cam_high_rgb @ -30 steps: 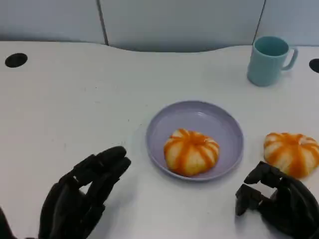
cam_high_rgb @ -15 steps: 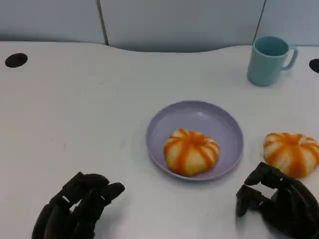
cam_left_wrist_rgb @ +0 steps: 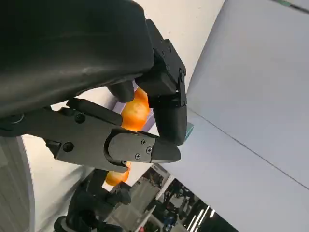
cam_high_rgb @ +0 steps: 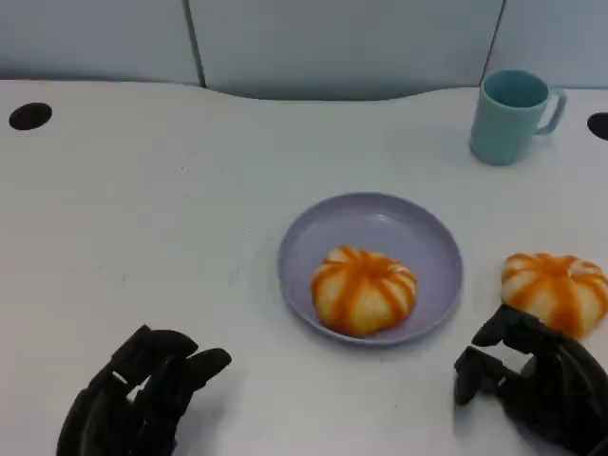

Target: Grasp the bread from the table and place it into the plate.

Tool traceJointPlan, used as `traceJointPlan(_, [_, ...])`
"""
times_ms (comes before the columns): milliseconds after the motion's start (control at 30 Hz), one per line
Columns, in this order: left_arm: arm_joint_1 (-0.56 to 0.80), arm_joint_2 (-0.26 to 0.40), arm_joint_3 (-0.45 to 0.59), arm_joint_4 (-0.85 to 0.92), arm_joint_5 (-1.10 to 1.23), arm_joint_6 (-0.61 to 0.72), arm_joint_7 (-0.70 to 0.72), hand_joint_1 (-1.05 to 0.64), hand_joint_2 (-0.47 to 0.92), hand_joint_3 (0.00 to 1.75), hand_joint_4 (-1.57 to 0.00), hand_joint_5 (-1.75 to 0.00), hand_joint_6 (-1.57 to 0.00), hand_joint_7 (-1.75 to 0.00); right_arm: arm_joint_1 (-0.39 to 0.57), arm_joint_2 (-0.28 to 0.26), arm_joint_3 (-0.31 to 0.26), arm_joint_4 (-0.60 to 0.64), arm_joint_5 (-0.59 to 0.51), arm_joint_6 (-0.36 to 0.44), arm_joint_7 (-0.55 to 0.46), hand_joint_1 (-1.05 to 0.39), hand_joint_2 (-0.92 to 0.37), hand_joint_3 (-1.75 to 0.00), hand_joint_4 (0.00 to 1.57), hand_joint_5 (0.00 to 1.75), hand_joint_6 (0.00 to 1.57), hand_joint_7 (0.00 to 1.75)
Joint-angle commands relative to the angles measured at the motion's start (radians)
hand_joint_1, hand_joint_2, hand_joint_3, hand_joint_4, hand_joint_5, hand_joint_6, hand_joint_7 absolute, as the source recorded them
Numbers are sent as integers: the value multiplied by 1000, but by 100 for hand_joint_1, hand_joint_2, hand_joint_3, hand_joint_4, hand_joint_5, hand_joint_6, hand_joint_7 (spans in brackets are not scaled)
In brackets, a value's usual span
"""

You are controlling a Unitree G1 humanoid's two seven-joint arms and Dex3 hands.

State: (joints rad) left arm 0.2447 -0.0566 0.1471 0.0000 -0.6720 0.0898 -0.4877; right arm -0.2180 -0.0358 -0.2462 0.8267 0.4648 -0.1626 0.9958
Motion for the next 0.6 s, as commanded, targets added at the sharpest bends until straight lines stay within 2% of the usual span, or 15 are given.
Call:
traceJointPlan(33, [0, 5, 14, 7, 4, 6, -1, -49, 92, 22, -63, -143, -57, -126, 29, -14, -5, 5, -10, 19, -26, -30, -45, -102, 69, 153, 77, 96])
traceJointPlan(367, [-8, 4, 17, 30, 3, 2, -20, -51, 92, 22, -63, -144, -56, -128, 40, -18, 6, -11, -32, -2, -43, -32, -43, -104, 66, 157, 75, 98])
traceJointPlan(433, [-1, -3, 10, 22, -4, 18, -14, -52, 92, 18, -63, -141, -59, -123, 45, -19, 7, -19, -35, -9, -46, -34, -48, -101, 66, 155, 73, 103])
traceJointPlan(600, [9, -11, 9, -10, -4, 26, 2, -51, 92, 16, -65, -141, -61, -123, 46, -21, 4, -10, -24, -26, -15, -34, -49, -99, 65, 157, 70, 104])
